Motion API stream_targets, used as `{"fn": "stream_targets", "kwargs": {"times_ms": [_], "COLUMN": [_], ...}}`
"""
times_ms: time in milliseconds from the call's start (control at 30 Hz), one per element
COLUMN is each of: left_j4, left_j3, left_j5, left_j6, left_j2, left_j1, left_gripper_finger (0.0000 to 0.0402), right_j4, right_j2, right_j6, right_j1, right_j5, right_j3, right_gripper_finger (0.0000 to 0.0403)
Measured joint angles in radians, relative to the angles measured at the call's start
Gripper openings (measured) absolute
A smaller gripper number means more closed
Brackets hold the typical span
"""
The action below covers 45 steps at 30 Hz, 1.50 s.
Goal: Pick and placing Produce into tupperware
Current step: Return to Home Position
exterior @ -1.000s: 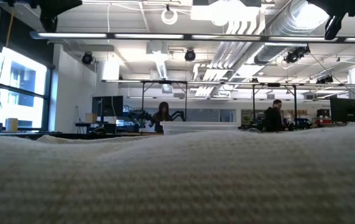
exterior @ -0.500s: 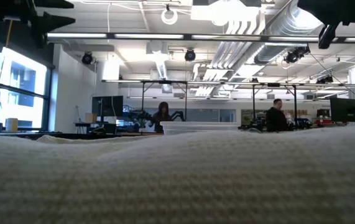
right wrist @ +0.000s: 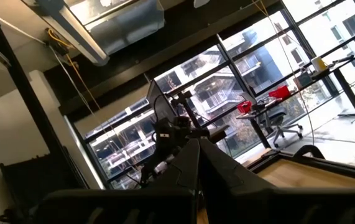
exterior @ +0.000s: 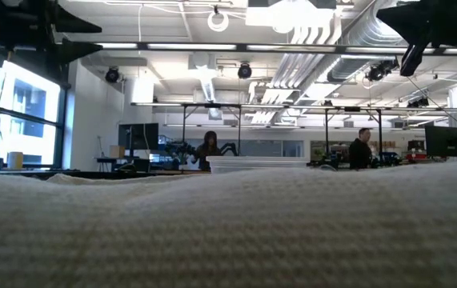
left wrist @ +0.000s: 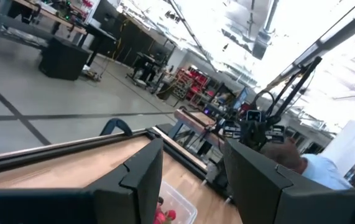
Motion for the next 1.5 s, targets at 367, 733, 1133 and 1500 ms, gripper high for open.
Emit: {"fn": "stream_targets", "kwargs": {"times_ms": [367, 733, 1133, 1500], "left_j4": [0.168, 0.169, 0.129, 0.115], "left_j3": [-0.122, -0.194, -0.238, -0.237], "left_j5": [-0.034, -0.114, -0.225, -0.297], "left_j6": [-0.07, -0.019, 0.163, 0.326], "left_j2": [0.0, 0.0, 0.005, 0.017], "left_j1": [0.0, 0.0, 0.0, 0.0], "left_gripper_finger": [0.0159, 0.0159, 0.0159, 0.0159], "right_j4": [0.165, 0.083, -0.082, -0.22], "right_j2": [0.0, 0.001, 0.0, 0.016], "right_j6": [0.0, -0.026, -0.101, -0.386], "right_j1": [0.0, 0.0, 0.0, 0.0], "right_j5": [0.016, 0.025, 0.077, 0.071], "right_j3": [-0.111, -0.114, -0.114, -0.112], "right_gripper_finger": [0.0, 0.0, 0.0, 0.0]}}
